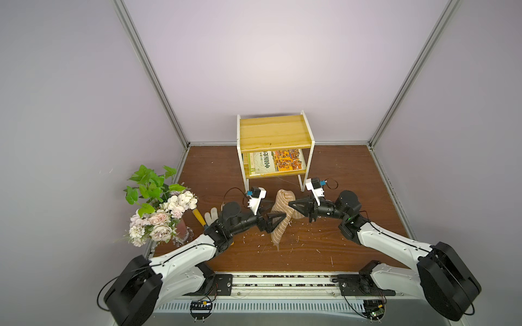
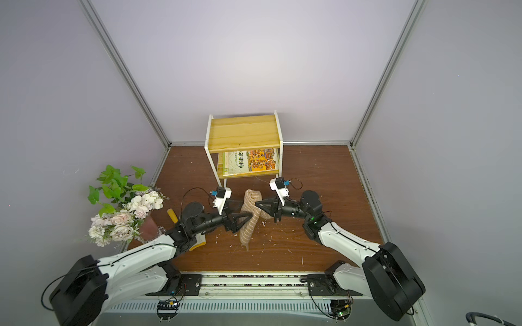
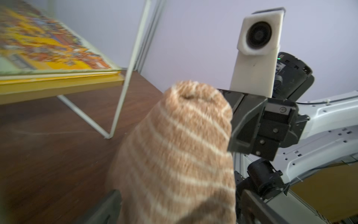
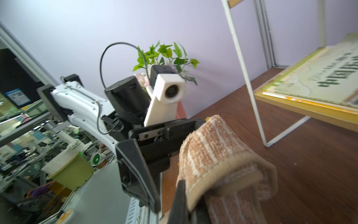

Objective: Wipe the bookshelf clean with a cloth
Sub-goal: Wipe the dust from the shelf.

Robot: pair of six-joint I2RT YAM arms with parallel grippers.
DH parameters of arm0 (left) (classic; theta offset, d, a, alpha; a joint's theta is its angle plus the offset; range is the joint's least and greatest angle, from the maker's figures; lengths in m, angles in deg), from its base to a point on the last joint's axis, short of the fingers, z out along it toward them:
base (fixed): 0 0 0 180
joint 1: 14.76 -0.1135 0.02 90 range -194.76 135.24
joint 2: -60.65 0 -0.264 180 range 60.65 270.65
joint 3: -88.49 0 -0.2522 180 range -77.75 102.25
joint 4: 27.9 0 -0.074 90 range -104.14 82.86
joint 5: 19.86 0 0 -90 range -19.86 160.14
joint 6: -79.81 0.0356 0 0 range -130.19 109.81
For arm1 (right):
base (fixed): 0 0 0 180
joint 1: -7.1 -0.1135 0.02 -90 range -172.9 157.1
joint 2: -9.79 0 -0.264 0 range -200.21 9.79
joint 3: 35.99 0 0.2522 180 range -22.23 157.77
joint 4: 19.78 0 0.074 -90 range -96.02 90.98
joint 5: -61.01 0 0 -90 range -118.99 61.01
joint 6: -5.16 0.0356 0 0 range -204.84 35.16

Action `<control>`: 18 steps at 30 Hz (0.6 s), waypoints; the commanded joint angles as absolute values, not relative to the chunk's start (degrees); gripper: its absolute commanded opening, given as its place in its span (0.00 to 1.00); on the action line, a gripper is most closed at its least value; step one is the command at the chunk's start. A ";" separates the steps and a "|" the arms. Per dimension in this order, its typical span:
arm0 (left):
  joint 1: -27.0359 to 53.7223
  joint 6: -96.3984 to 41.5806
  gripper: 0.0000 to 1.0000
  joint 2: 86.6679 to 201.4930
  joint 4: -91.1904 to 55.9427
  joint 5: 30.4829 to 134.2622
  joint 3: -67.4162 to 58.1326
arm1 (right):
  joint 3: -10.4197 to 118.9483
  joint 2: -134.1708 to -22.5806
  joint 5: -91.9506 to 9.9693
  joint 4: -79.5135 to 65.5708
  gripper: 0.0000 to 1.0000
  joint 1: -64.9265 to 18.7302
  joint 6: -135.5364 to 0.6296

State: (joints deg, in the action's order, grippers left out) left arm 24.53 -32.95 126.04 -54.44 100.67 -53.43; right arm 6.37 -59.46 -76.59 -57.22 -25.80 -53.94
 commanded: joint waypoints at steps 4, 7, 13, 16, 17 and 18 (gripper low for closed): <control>26.28 -32.06 0.78 135.97 -70.38 112.47 -48.44 | 7.92 -58.90 -71.68 -56.89 0.00 -26.55 -56.06; 26.02 -30.70 0.29 136.05 -70.27 109.73 -50.65 | 7.70 -57.33 -64.84 -54.37 0.00 -26.53 -58.31; 21.13 -33.76 0.01 130.09 -68.81 85.01 -61.29 | 10.40 -55.90 -43.21 -44.08 0.48 -26.33 -66.44; 19.49 -37.08 0.00 125.43 -58.03 65.48 -60.97 | 12.53 -56.75 -23.93 -40.90 0.71 -26.10 -69.85; 19.01 -37.88 0.00 124.11 -53.78 59.97 -59.69 | 13.55 -57.24 -16.75 -40.11 0.75 -25.78 -70.48; 18.25 -38.63 0.00 123.31 -49.34 56.26 -58.40 | 14.68 -58.06 -10.07 -39.70 0.77 -24.93 -71.10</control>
State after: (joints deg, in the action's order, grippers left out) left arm 19.96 -35.55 125.82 -58.87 76.67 -61.50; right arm 10.79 -57.69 -35.19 -42.05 -26.04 -66.27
